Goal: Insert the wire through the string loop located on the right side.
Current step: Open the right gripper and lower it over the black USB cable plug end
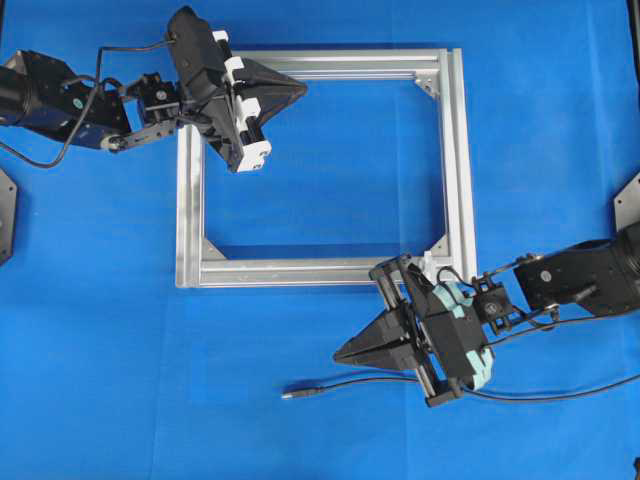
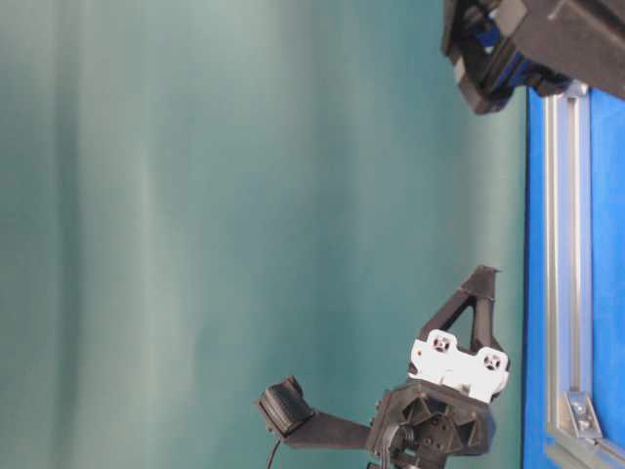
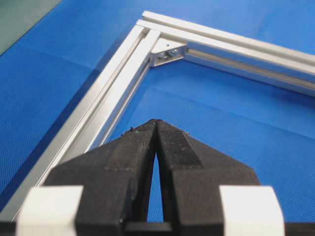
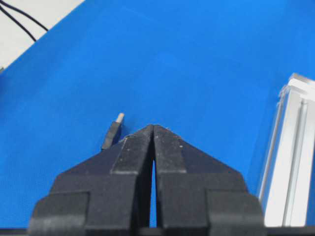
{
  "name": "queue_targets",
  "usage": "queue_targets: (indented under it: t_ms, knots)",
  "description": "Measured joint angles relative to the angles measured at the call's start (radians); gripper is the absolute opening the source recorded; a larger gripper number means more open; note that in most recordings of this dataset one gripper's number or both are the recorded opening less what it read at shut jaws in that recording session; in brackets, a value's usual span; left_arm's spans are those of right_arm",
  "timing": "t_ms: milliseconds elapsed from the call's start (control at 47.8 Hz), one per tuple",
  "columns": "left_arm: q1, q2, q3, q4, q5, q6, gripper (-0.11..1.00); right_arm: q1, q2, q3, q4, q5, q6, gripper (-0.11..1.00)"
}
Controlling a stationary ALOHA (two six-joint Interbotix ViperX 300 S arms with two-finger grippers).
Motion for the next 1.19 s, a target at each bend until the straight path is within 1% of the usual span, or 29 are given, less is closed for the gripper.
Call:
queue_targets:
  t_ms: [105, 167, 230, 251, 314, 460, 502, 544, 649, 795, 879, 1067, 1193]
  knots:
    - [0.002, 0.000, 0.000, 0.000, 0.000, 0.002, 0.00, 0.005, 0.000, 0.000, 0.000, 0.000, 0.012, -0.03]
    - [0.002, 0.000, 0.002, 0.000, 0.000, 0.002, 0.00, 0.011, 0.000, 0.000, 0.000, 0.000, 0.018, 0.03]
    - [0.003, 0.000, 0.002, 0.000, 0.000, 0.002, 0.00, 0.014, 0.000, -0.003, 0.002, 0.000, 0.028, 0.12]
    - [0.003, 0.000, 0.002, 0.000, 0.000, 0.002, 0.00, 0.015, 0.000, -0.005, 0.003, 0.000, 0.032, 0.16]
    - [0.005, 0.000, 0.000, 0.002, 0.000, 0.002, 0.00, 0.020, 0.000, -0.006, 0.009, 0.000, 0.046, 0.33]
    - [0.005, 0.000, 0.002, 0.002, 0.000, 0.003, 0.00, 0.035, 0.000, -0.009, 0.038, -0.003, 0.051, 0.79]
    - [0.005, 0.000, 0.002, 0.002, 0.000, 0.003, 0.00, 0.040, 0.000, -0.011, 0.046, -0.005, 0.052, 0.88]
    - [0.005, 0.000, 0.002, 0.002, 0.000, 0.003, 0.00, 0.041, 0.000, -0.009, 0.051, -0.005, 0.051, 0.94]
    - [0.006, 0.000, 0.002, 0.002, 0.000, 0.003, 0.00, 0.041, 0.002, -0.011, 0.063, -0.005, 0.052, 0.90]
    - [0.011, 0.000, 0.000, 0.002, 0.000, 0.003, 0.00, 0.043, 0.000, -0.009, 0.074, -0.005, 0.052, 0.91]
    - [0.011, 0.000, 0.002, 0.002, 0.000, 0.003, 0.00, 0.048, 0.002, -0.012, 0.089, -0.005, 0.052, 0.91]
    - [0.012, 0.000, 0.002, 0.002, 0.000, 0.003, 0.00, 0.067, 0.048, -0.025, 0.143, -0.003, 0.052, 0.91]
    - [0.012, 0.000, 0.000, 0.002, 0.000, 0.003, 0.00, 0.087, 0.104, -0.038, 0.195, -0.003, 0.052, 0.91]
